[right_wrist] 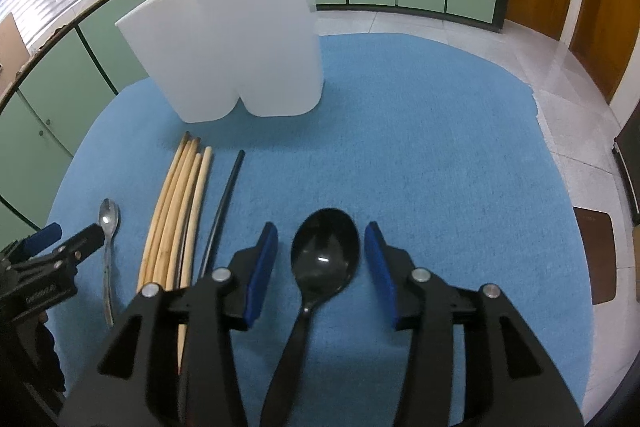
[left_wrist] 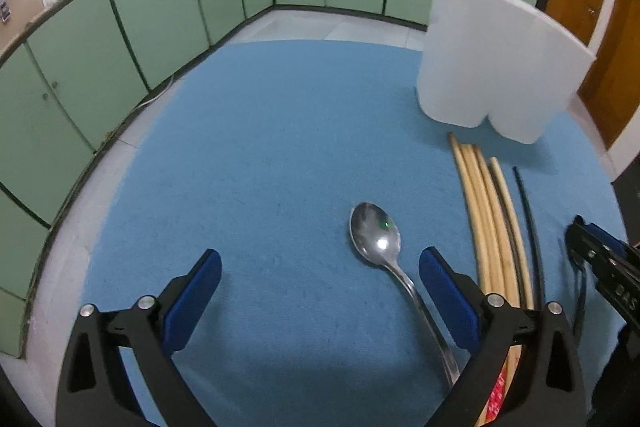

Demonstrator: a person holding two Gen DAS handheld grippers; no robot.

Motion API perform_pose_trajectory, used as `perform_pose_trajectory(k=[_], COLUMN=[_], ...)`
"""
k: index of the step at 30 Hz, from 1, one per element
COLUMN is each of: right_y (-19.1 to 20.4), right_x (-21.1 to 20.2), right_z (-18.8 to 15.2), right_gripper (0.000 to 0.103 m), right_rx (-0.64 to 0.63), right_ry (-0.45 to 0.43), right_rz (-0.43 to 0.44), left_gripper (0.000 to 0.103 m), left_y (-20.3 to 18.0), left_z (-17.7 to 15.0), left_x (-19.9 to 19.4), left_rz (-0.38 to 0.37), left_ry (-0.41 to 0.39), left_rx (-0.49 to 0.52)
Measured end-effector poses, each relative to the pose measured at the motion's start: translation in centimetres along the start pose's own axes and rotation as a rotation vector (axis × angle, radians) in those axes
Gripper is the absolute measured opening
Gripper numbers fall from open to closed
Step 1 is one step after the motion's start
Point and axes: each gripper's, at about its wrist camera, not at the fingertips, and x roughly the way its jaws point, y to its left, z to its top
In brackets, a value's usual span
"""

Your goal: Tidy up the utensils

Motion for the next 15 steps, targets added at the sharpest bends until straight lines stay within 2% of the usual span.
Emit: perform_pose_trajectory(k=[3, 5, 15], right_y=[0.1, 0.2, 0.5], right_x=[0.3, 0.3, 0.3], right_z=[0.0, -0.2, -0.1], right_gripper=[0.044, 0.044, 0.044], right_rx=[0.002, -0.007, 0.004], right_ry=[0.005, 0.002, 0.017], right_rz=[0.007, -0.003, -0.017], left_gripper=[0.093, 0.084, 0.081], left_y=[-0.4, -1.0, -1.1], left_z=[0.6, -0.2, 0.3], left_x=[1.0, 1.5, 1.9], left_rz=[0.002, -0.013, -0.048], left_ry=[0.017, 0.031, 0.012], left_rx=[0.014, 0.024, 0.044])
